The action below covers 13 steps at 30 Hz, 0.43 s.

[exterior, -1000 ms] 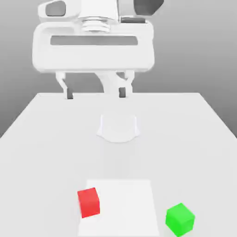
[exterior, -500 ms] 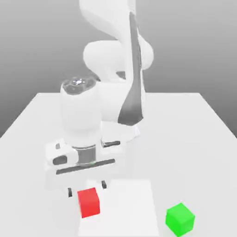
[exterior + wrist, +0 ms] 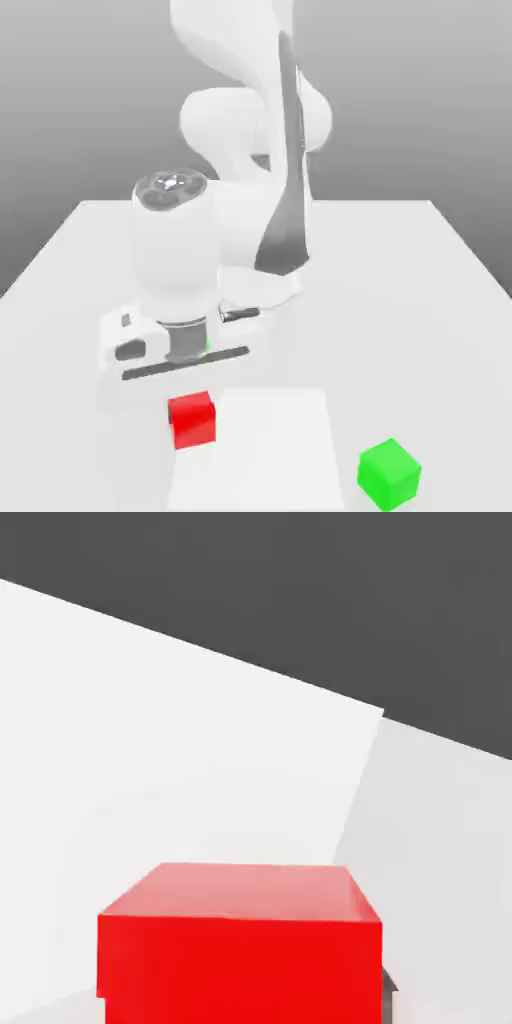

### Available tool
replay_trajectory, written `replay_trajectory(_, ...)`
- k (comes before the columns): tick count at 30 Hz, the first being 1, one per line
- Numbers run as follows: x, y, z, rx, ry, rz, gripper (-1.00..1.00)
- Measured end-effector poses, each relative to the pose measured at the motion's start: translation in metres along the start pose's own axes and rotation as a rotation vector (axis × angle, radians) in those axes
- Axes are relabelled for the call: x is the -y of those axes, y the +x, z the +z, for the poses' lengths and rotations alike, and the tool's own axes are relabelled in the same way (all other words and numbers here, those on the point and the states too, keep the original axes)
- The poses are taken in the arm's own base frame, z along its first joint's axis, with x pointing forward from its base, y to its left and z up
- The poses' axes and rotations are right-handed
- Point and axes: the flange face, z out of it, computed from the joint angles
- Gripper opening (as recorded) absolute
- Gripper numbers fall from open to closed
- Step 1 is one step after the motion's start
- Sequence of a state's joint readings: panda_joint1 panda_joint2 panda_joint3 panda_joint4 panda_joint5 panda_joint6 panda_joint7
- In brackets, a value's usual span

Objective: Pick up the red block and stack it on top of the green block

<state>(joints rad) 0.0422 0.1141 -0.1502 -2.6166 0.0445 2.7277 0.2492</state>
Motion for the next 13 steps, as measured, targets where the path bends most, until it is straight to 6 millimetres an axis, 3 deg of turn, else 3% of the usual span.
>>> replay_trajectory(5,0.129,-0.025,-0.022,0.001,0.0,-0.236,-1.0)
replay_trajectory(7,0.176,-0.042,-0.017,0.0,-0.001,-0.321,-1.0)
replay_trajectory(10,0.2,-0.051,0.018,-0.001,-0.001,-0.364,-1.0)
replay_trajectory(11,0.201,-0.052,0.027,0.0,-0.001,-0.367,1.0)
replay_trajectory(13,0.201,-0.052,0.027,0.0,-0.002,-0.367,1.0)
